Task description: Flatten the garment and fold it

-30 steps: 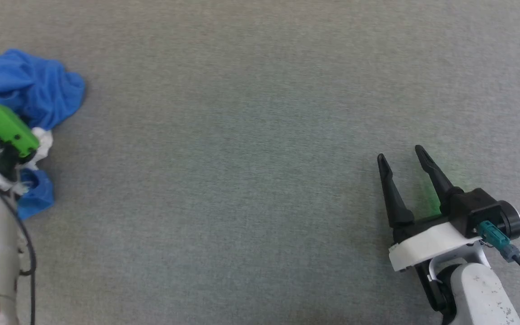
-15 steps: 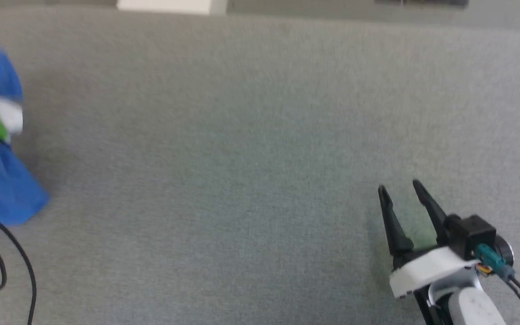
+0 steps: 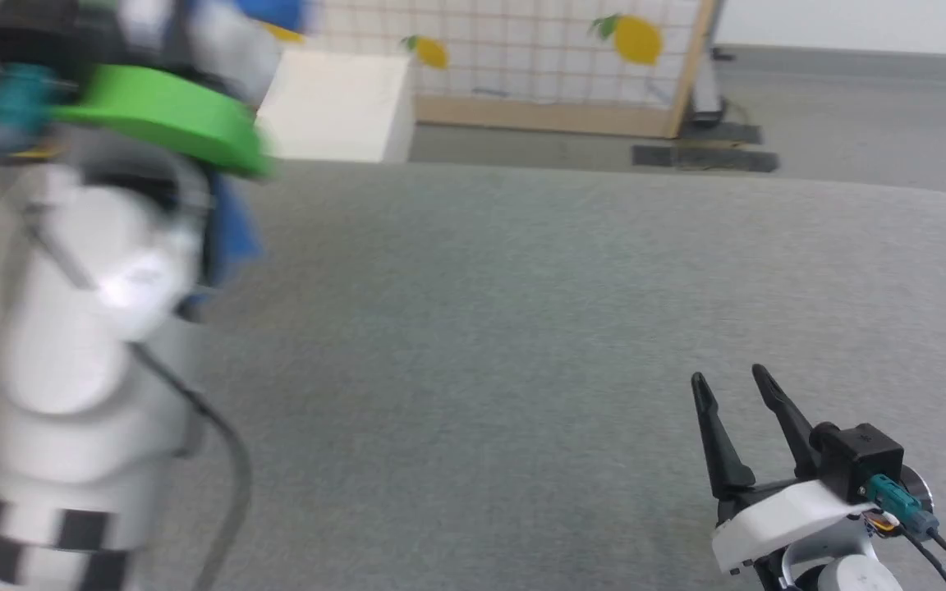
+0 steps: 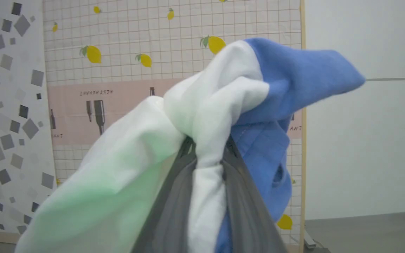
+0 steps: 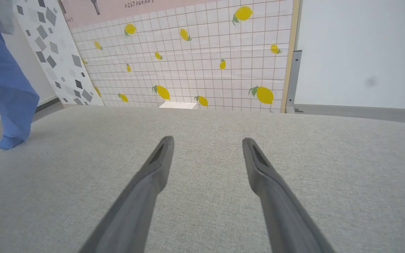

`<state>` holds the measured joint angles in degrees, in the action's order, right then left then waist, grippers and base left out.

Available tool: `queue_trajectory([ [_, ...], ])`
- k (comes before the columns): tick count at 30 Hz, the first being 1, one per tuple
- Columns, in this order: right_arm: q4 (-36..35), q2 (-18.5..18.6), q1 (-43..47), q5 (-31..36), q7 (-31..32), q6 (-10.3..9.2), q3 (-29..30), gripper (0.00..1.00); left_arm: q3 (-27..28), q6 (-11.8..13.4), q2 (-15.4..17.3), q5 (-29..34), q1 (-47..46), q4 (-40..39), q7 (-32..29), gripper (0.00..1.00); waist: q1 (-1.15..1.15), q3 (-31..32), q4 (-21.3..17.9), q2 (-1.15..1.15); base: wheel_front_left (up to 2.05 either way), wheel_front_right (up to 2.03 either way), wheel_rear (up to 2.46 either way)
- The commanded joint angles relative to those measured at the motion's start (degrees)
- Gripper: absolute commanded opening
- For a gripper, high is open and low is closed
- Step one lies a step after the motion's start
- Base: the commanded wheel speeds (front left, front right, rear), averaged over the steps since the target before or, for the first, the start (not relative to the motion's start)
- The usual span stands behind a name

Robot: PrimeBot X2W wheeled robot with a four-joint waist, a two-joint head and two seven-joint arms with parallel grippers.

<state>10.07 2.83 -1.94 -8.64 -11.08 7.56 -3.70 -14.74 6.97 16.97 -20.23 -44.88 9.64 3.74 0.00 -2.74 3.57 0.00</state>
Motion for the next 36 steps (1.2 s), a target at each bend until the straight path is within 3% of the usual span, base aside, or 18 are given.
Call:
queue_trajectory([
  [1, -0.27, 0.05, 0.90, 0.05, 0.26, -0.08, 0.04, 1.00, -1.66, -0.72, -1.90, -0.52, 0.82, 0.20, -0.49, 0.00, 0.00, 2.41, -4.54, 0.00, 0.00, 0.00, 0.00],
  [9, -1.68, 0.05, 1.69, 0.42, 1.55, -0.08, -0.05, 1.00, -11.29, -4.43, -10.63, -5.84, 8.69, 9.34, -9.47, 0.00, 0.00, 1.90, -11.20, 0.00, 0.00, 0.00, 0.00],
  [18, -2.32, 0.05, 2.20, 0.54, 2.64, -0.08, -0.16, 1.00, -20.51, -9.09, -13.13, -12.30, 16.71, 23.27, -28.58, 0.00, 0.00, 0.79, -14.91, 0.00, 0.00, 0.00, 0.00],
  [19, -2.31, 0.05, 2.28, 0.49, 2.77, -0.08, -0.16, 1.00, -21.01, -9.00, -13.25, -12.66, 17.27, 24.08, -29.60, 0.45, 0.00, 0.73, -14.95, 0.00, 0.00, 0.00, 0.00],
  [20, -2.31, 0.05, 2.30, 0.45, 2.83, -0.08, -0.17, 1.00, -21.38, -8.91, -13.33, -12.87, 17.65, 24.56, -30.22, 1.00, 0.00, 0.69, -14.93, 0.00, 0.00, 0.00, 0.00],
  [22, -2.29, 0.05, 2.37, 0.30, 2.96, -0.08, -0.22, 1.00, -21.87, -9.14, -13.48, -13.81, 18.52, 24.98, -31.31, 1.00, 0.00, 0.70, -14.61, 0.00, 0.00, 0.00, 0.00],
  [26, -2.41, 0.05, 2.45, 0.06, 2.92, -0.08, 0.00, 1.00, -18.62, -7.65, -13.57, -14.79, 19.69, 19.05, -21.22, 1.00, 0.00, 1.17, -12.11, 0.00, 0.00, 0.00, 0.00],
  [31, -2.89, 0.05, 1.96, -0.03, 2.70, -0.08, -0.45, 1.00, -13.28, -2.97, -11.40, -11.48, 22.52, 12.34, -3.93, 1.00, 0.00, 1.25, -9.84, 0.00, 0.00, 0.00, 0.00],
  [36, -3.16, 0.05, 0.93, 0.13, 2.86, -0.08, -0.97, 1.00, -9.60, -0.17, -8.77, -9.97, 27.91, 8.65, 6.72, 1.00, 0.00, 0.99, -7.77, 0.00, 0.00, 0.00, 0.00],
])
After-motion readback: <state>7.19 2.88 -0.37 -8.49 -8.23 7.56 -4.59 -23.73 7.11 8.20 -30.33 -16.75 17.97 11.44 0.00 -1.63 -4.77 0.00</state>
